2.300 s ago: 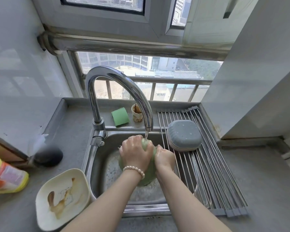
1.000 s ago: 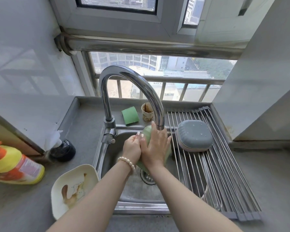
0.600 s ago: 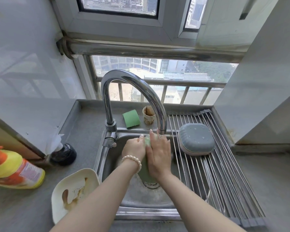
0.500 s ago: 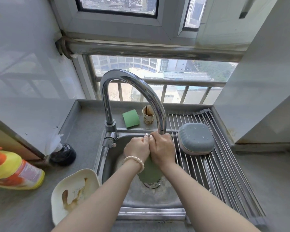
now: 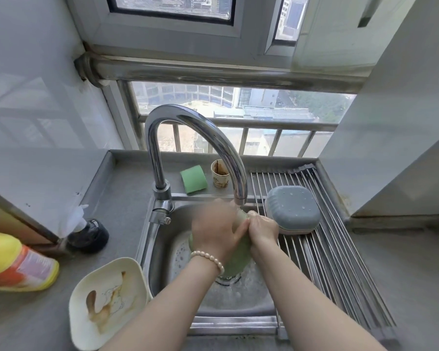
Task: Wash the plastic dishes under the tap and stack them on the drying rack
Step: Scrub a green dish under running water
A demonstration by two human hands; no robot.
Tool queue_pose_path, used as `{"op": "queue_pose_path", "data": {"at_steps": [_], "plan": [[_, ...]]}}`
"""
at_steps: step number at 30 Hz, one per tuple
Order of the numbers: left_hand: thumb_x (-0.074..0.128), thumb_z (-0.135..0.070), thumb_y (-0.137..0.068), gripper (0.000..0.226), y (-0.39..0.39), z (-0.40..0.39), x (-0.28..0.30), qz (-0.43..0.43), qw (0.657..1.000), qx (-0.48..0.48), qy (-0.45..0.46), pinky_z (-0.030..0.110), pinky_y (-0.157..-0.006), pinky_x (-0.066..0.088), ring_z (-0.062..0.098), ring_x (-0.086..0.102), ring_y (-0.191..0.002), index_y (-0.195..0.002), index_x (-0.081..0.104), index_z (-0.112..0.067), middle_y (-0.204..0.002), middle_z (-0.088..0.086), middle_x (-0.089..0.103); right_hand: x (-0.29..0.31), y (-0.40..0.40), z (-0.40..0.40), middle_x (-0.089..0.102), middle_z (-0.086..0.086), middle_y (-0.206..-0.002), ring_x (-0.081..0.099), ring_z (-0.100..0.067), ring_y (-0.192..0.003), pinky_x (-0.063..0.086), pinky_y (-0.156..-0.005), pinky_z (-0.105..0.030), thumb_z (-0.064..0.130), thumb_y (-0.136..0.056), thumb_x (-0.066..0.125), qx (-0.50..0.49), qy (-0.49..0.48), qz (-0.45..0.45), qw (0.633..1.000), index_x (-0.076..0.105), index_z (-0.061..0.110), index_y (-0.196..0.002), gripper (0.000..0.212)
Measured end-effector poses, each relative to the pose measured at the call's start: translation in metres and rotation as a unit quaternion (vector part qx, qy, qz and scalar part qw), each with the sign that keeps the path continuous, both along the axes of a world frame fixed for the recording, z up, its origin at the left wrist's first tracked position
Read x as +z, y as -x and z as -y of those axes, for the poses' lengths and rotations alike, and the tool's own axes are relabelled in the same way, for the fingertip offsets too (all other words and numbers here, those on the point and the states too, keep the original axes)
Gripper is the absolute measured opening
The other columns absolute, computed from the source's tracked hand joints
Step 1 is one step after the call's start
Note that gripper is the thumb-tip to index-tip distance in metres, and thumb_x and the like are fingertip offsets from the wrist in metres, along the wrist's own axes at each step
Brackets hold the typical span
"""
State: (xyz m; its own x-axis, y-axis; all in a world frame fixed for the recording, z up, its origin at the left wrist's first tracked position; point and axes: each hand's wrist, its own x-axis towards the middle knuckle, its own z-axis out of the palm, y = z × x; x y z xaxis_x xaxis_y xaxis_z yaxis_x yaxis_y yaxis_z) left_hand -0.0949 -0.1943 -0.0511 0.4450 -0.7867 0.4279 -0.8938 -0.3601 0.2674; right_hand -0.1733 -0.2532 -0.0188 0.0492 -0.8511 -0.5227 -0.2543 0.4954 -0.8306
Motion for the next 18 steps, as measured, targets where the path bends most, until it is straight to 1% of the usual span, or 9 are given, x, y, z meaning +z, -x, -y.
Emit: {"op": "queue_pose_path", "data": {"at_steps": [3,6,7,9,11,13,14,16,18], "plan": [[0.023,-0.081,-0.076,0.08,-0.004,-0.004,0.001,-0.057,0.997,0.022,-0.04,0.034,-0.058,0.048,0.026,0.063,-0.071,-0.111,0.064,-0.022,-0.092,0.006,0.066,-0.005,0.005,0.003,0.046,-0.003,-0.065,0.048,-0.014,-0.052,0.042,-0.049,-0.025,0.006,-0.095,0.049,-0.105,-0.089,0.08,0.987,0.044,0.013,-0.064,0.033],[0.011,-0.09,-0.062,0.099,-0.004,-0.008,0.004,-0.109,0.985,0.047,-0.125,0.034,-0.075,0.045,0.024,0.058,-0.094,-0.129,0.049,-0.028,-0.109,0.002,0.06,-0.012,0.007,0.0,0.043,-0.006,-0.06,0.045,-0.015,-0.04,0.036,-0.035,-0.017,0.003,-0.09,0.054,-0.188,-0.16,0.143,0.958,0.046,0.009,-0.058,0.033],[0.011,-0.09,-0.059,0.1,-0.005,-0.008,0.005,-0.132,0.978,0.059,-0.15,0.034,-0.078,0.044,0.023,0.056,-0.099,-0.127,0.048,-0.028,-0.112,0.0,0.058,-0.013,0.008,-0.004,0.045,-0.006,-0.06,0.046,-0.017,-0.043,0.036,-0.034,-0.017,0.004,-0.088,0.056,-0.192,-0.165,0.137,0.958,0.048,0.009,-0.059,0.031],[0.023,-0.091,-0.063,0.09,-0.007,-0.008,0.007,-0.173,0.967,0.084,-0.165,0.033,-0.08,0.042,0.023,0.053,-0.102,-0.117,0.05,-0.024,-0.111,0.0,0.056,-0.014,0.008,-0.01,0.049,-0.005,-0.059,0.046,-0.019,-0.047,0.039,-0.038,-0.019,0.006,-0.086,0.056,-0.187,-0.174,0.123,0.959,0.051,0.009,-0.061,0.026],[0.033,-0.083,-0.073,0.076,-0.006,-0.007,0.009,-0.197,0.961,0.09,-0.171,0.034,-0.083,0.041,0.024,0.053,-0.105,-0.113,0.052,-0.021,-0.112,0.001,0.057,-0.014,0.008,-0.015,0.052,-0.006,-0.058,0.048,-0.02,-0.046,0.041,-0.041,-0.021,0.009,-0.086,0.057,-0.197,-0.181,0.114,0.957,0.055,0.008,-0.063,0.023],[0.035,-0.075,-0.082,0.066,-0.005,-0.003,0.011,-0.227,0.954,0.113,-0.161,0.035,-0.084,0.04,0.027,0.053,-0.105,-0.109,0.056,-0.018,-0.111,0.004,0.061,-0.017,0.008,-0.02,0.052,-0.006,-0.058,0.048,-0.021,-0.046,0.041,-0.042,-0.021,0.009,-0.086,0.057,-0.214,-0.183,0.112,0.953,0.056,0.006,-0.065,0.021],[0.036,-0.07,-0.085,0.06,-0.006,-0.001,0.013,-0.243,0.949,0.127,-0.155,0.035,-0.084,0.041,0.028,0.055,-0.102,-0.102,0.058,-0.017,-0.106,0.005,0.064,-0.019,0.008,-0.024,0.053,-0.006,-0.059,0.048,-0.021,-0.047,0.041,-0.043,-0.022,0.009,-0.086,0.057,-0.228,-0.184,0.12,0.949,0.056,0.006,-0.066,0.021],[0.04,-0.06,-0.087,0.047,-0.008,0.005,0.018,-0.296,0.933,0.144,-0.144,0.034,-0.079,0.045,0.029,0.059,-0.091,-0.078,0.058,-0.018,-0.087,0.005,0.066,-0.023,0.006,-0.031,0.054,-0.007,-0.061,0.05,-0.021,-0.049,0.043,-0.047,-0.024,0.008,-0.085,0.057,-0.257,-0.176,0.141,0.94,0.058,0.005,-0.067,0.018],[0.046,-0.046,-0.088,0.041,-0.012,0.009,0.022,-0.375,0.902,0.164,-0.135,0.03,-0.071,0.044,0.029,0.059,-0.081,-0.062,0.055,-0.016,-0.071,0.003,0.062,-0.026,0.005,-0.035,0.054,-0.006,-0.062,0.049,-0.022,-0.051,0.043,-0.05,-0.026,0.007,-0.083,0.058,-0.278,-0.164,0.156,0.934,0.057,0.006,-0.066,0.017]]}}
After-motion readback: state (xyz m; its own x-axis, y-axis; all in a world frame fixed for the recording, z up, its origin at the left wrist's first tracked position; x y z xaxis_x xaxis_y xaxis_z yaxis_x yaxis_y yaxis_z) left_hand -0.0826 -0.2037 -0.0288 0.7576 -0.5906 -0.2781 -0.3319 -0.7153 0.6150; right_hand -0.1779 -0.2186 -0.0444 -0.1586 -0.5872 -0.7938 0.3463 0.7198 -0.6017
